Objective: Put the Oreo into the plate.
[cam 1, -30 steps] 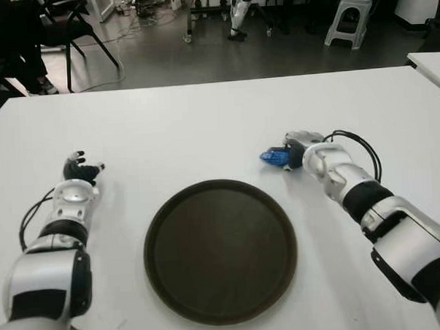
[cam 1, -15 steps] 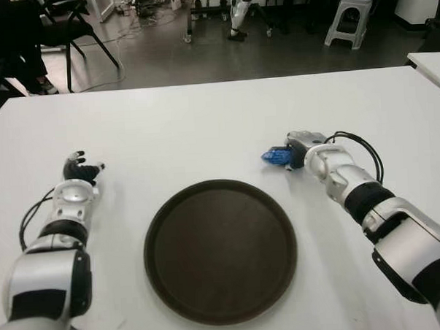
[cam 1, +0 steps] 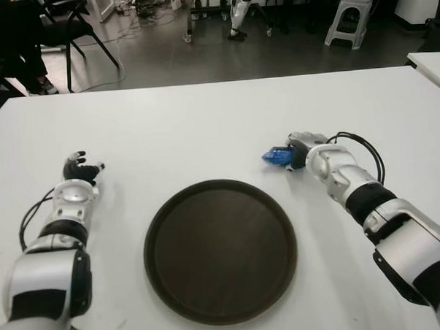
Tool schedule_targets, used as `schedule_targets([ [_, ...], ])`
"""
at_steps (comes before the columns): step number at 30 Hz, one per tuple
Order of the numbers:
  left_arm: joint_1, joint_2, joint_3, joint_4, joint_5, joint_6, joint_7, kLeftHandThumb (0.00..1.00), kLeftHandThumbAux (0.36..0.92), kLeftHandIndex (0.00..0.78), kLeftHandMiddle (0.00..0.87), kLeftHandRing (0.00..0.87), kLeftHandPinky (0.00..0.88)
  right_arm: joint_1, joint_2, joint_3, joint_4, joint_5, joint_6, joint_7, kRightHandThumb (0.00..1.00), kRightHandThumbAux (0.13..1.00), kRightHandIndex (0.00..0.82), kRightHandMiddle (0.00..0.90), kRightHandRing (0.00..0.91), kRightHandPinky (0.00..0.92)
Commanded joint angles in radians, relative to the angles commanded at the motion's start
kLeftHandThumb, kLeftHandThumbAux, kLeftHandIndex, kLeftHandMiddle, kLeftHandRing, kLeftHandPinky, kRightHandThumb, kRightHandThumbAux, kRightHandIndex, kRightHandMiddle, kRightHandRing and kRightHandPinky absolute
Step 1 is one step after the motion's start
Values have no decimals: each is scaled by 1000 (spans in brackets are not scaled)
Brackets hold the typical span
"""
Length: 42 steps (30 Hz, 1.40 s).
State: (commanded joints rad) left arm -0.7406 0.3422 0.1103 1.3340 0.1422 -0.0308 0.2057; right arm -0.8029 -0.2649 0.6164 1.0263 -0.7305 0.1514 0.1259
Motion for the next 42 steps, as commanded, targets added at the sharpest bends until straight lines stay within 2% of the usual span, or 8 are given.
schedule_targets([
  [11,-1,-1,1,0,0,1,-3,322,751,131,136,156,142,1,0,-12,-6,1,7,-38,708,717,420,17,0,0],
  [16,0,-1,3,0,0,0,-1,365,740,142,144,162,161,-53,-17,-38,-20,5,17,-48,707,718,419,29,0,0],
  [21,1,-2,8,0,-4,-5,-2,366,738,126,148,162,161,-33,-30,-68,-83,4,25,-105,706,720,418,34,0,1],
  [28,-1,-3,7,-1,0,-2,-2,342,752,114,141,153,129,48,-31,-166,-213,48,-23,-289,707,720,418,40,0,0],
  [31,-1,-3,3,-1,5,0,0,326,756,110,138,153,129,112,-13,-236,-288,90,-107,-447,707,720,418,31,0,0],
  [32,-1,-3,1,-1,6,0,1,322,756,109,138,153,129,122,0,-268,-278,115,-172,-527,707,720,418,28,0,0],
  [36,-2,-2,-2,-1,8,2,0,305,757,100,134,150,124,132,26,-326,-229,163,-337,-697,708,720,418,18,0,0],
  [42,-3,0,-8,0,12,5,-1,282,750,89,122,142,121,119,40,-346,-157,171,-505,-844,710,719,419,24,0,0],
])
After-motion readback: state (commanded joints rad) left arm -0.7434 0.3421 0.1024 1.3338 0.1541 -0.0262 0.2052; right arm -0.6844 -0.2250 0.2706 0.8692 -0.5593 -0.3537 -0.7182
